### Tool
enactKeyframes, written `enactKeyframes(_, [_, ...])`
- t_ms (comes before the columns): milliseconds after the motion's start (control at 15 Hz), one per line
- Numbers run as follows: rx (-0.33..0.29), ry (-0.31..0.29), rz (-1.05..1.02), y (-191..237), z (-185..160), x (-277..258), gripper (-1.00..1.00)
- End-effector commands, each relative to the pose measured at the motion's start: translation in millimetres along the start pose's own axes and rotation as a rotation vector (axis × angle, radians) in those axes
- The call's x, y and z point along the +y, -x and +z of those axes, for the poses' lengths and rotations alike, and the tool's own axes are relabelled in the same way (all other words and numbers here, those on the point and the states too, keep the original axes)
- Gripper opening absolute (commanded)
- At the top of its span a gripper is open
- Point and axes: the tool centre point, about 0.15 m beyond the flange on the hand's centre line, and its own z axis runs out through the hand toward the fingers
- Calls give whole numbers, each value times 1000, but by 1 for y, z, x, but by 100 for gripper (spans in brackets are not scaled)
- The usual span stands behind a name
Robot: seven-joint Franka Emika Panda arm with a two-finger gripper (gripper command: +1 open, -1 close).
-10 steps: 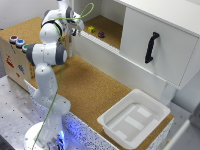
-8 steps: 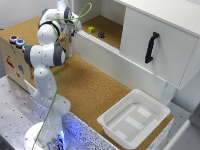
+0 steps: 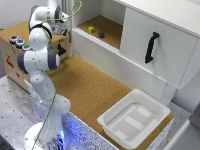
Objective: Take the pink block and rotate it right
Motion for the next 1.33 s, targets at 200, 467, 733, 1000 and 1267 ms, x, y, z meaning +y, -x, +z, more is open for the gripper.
enactKeyframes(200, [-99, 27, -367, -15, 7, -71, 100])
enactKeyframes(467, [-186, 7, -662, -17, 19, -74, 100])
enactKeyframes(733, [-222, 36, -887, -24, 36, -76, 100])
enactKeyframes(1000, [-221, -18, -1008, -32, 42, -83, 100])
enactKeyframes(1267, [-229, -45, -1035, -32, 50, -87, 100])
